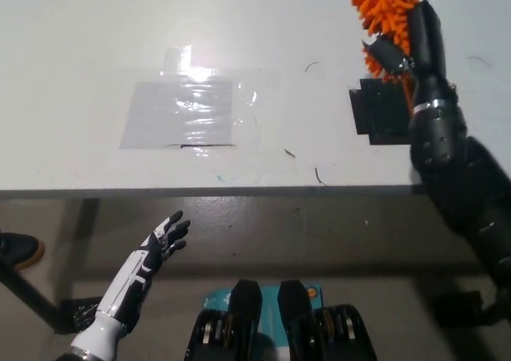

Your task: The robot uses it right hand to pick up an extended orange duster kept in the middle of the desk and presses its handle against the desk to collapse it

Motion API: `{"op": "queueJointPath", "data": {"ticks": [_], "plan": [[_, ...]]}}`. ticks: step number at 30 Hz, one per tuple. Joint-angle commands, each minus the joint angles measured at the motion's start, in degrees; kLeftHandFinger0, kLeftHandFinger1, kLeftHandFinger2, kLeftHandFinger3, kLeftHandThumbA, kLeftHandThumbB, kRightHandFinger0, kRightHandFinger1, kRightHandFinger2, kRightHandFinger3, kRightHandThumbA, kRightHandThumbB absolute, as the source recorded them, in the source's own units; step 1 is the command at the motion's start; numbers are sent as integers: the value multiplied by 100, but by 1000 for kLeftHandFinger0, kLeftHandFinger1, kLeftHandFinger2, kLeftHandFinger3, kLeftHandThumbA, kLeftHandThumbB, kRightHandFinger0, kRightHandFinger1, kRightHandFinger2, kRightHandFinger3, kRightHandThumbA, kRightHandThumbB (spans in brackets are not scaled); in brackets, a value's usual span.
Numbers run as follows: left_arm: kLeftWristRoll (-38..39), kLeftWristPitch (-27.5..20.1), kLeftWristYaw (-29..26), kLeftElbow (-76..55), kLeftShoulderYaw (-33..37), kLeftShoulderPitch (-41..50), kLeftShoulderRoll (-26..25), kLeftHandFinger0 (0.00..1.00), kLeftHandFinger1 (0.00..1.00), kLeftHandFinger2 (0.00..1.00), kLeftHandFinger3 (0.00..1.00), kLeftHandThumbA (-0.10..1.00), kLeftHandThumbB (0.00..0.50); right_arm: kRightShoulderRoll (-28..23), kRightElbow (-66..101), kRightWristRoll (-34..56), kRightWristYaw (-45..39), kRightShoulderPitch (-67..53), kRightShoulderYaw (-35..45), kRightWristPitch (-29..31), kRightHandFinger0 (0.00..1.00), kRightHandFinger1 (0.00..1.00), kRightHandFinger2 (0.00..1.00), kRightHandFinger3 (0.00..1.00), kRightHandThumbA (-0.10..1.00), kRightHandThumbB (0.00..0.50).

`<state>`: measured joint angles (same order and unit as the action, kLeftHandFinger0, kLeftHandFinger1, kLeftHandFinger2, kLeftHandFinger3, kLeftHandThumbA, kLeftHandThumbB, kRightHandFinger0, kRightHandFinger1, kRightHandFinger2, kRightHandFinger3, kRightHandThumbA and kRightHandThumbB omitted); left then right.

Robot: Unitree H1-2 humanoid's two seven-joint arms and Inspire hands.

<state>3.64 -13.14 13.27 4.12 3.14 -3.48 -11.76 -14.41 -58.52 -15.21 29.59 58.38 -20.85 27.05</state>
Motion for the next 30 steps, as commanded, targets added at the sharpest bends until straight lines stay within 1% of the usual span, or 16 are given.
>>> {"op": "queueJointPath", "data": {"ticks": [1, 5, 6, 9, 10, 11, 12, 15, 16, 18, 21, 23, 25, 27, 29, 30], "plan": [[-12, -115, 31, -162, 4, 18, -30, 1000, 1000, 1000, 1000, 1000, 169, -574, -388, -1260, -114, 1566, -736, -12, 6, 279, 583, 496, -100, 162], [3, -142, 35, -124, -1, 5, -26, 1000, 1000, 1000, 1000, 1000, 175, -615, -714, -1403, -88, 1786, -1007, -12, 0, 281, 573, 499, -100, 179], [1, -111, 43, -136, 2, -6, -37, 1000, 1000, 1000, 1000, 1000, 170, -689, -951, -1714, -65, 2012, -1284, -13, 0, 157, 402, 384, -100, 253], [1, -108, 45, -137, 1, -9, -40, 1000, 1000, 1000, 1000, 1000, 171, -690, -1055, -1711, 1, 2076, -1422, -12, 0, 2, 256, 235, -100, 265], [8, -70, 41, -161, 10, 20, -20, 1000, 1000, 1000, 1000, 1000, 164, -687, -1199, -1845, -130, 2093, -1575, -96, 0, 35, 305, 257, -100, 250], [7, -57, 36, -163, 10, 24, -15, 1000, 1000, 1000, 1000, 1000, 162, -684, -1271, -1906, -167, 2095, -1668, -110, 0, 104, 396, 295, -100, 238], [0, -62, 32, -147, 10, 18, -13, 1000, 1000, 1000, 1000, 1000, 162, -675, -1388, -2024, -101, 2079, -1805, -66, 31, 180, 437, 294, -100, 231], [-2, -66, 31, -141, 10, 16, -13, 1000, 1000, 1000, 1000, 1000, 161, -660, -1497, -2059, -22, 2099, -1909, -21, 0, 189, 397, 244, -100, 233], [-33, -56, 27, -141, 19, 46, -21, 1000, 1000, 1000, 1000, 1000, 180, -644, -1609, -2233, -140, 2002, -2112, -21, 0, 154, 356, 239, -100, 193], [-63, -122, 24, -120, 24, 41, -26, 1000, 1000, 1000, 1000, 1000, 185, -620, -1743, -2510, -4, 1946, -2379, -120, 0, 33, 280, 156, -100, 191], [-68, -126, 24, -119, 23, 40, -25, 1000, 1000, 1000, 1000, 1000, 185, -609, -1800, -2512, 42, 1961, -2453, -112, 0, 0, 258, 124, -100, 191], [-132, -98, -4, -145, 25, 15, -29, 1000, 1000, 1000, 1000, 1000, 194, -505, -1976, -2463, -688, 1908, -2495, -281, 0, 24, 336, 146, -100, 197], [-149, -97, -7, -155, 25, 18, -27, 1000, 1000, 1000, 1000, 1000, 190, -466, -2032, -2448, -1043, 1919, -2479, -423, 0, 182, 562, 328, -100, 179], [-151, -97, -7, -155, 24, 18, -26, 1000, 1000, 1000, 1000, 1000, 190, -464, -2032, -2472, -1066, 1920, -2449, -425, 0, 235, 589, 387, -100, 181], [-67, -118, 38, -116, 22, -7, -17, 1000, 1000, 1000, 1000, 1000, 167, -382, -2166, -2279, -1944, 1949, -2280, -802, 0, 276, 641, 474, -100, 175], [-58, -133, 44, -107, 22, -10, -17, 1000, 1000, 1000, 1000, 1000, 159, -358, -2215, -2230, -2210, 1962, -2230, -989, 0, 331, 701, 534, -100, 173]]}}
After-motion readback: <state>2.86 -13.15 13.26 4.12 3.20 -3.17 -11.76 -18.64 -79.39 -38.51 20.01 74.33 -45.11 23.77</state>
